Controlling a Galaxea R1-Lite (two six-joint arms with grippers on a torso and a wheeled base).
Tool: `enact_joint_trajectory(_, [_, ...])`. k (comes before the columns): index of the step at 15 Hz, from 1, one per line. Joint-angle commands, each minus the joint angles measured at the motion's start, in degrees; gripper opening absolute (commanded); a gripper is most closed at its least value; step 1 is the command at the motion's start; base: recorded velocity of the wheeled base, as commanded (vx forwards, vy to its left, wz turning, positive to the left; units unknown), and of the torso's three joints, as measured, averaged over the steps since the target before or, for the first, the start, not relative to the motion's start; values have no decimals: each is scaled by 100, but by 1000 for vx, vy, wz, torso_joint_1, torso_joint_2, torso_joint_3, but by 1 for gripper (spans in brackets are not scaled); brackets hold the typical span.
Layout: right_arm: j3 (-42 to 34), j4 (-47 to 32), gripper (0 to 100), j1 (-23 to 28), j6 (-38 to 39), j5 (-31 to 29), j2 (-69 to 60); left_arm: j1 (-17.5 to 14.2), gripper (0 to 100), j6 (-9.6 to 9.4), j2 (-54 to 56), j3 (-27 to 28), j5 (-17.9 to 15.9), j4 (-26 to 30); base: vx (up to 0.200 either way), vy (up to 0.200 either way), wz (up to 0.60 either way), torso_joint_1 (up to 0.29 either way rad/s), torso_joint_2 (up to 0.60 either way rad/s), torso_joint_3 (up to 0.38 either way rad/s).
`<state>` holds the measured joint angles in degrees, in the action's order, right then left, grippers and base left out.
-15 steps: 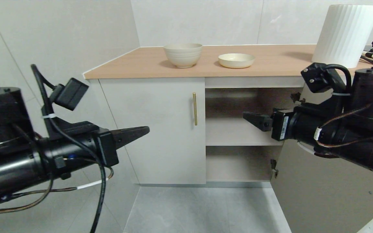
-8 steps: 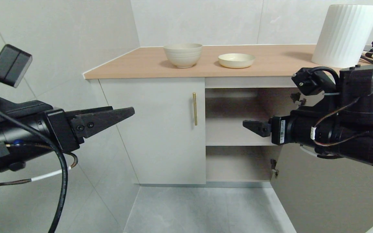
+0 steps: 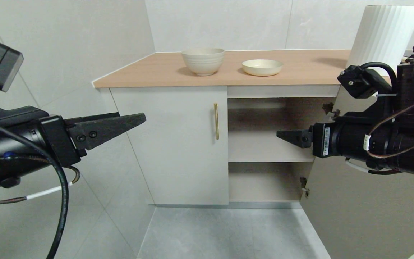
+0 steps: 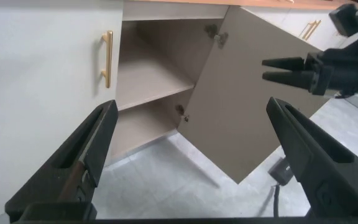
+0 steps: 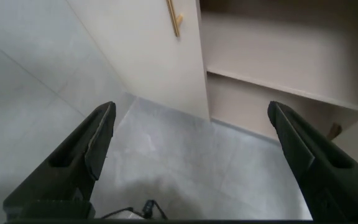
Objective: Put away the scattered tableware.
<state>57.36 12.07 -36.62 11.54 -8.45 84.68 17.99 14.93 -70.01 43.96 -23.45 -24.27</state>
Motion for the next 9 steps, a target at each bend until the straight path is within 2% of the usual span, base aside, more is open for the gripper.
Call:
enact_joint_trajectory(1, [48,-3,100,-3,14,1,-118,-33,100,-8,-13,16,-1,1,200,0,0,7,7,7])
enact_joint_trajectory(9, [65,-12,100,-3,102,1,-144,-200,100,10,-57,69,-10,-7,200,0,0,1,2,4])
